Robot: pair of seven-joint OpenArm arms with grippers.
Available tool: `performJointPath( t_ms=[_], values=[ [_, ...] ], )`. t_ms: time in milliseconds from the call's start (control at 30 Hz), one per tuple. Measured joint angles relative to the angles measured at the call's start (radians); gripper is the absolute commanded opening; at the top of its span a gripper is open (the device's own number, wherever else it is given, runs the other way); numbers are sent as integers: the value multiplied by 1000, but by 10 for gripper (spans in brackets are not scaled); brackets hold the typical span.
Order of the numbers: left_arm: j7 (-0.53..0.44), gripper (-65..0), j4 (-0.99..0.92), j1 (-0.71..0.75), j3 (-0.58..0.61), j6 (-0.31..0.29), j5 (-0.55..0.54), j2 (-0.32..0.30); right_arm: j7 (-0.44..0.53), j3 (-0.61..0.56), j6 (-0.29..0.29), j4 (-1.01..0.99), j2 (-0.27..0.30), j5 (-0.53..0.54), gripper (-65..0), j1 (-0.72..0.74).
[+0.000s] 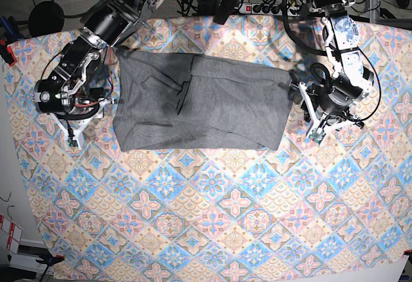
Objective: Fold the T-shirt properly
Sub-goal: 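Grasp the shirt's end with the right gripper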
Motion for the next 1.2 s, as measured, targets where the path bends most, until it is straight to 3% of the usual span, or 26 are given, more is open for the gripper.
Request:
performJointPath(
  t_ms=[133,267,700,933,1200],
  values=[
    [0,-484,0,1,0,0,-2,2,16,62,0,-132,0,153,-334,10],
    [0,-484,0,5,0,0,1,1,-5,131,0,-282,2,228,-334,-5],
    [0,-484,0,5,0,0,1,0,29,126,0,-304,1,256,-334,-49],
    [0,-484,0,5,0,0,1,-8,24,25,0,-303,7,241,-334,-51],
    [-4,-484,0,5,-2,0,-2,-61,132,-16,8,-427,17,283,-337,-35]
  ],
)
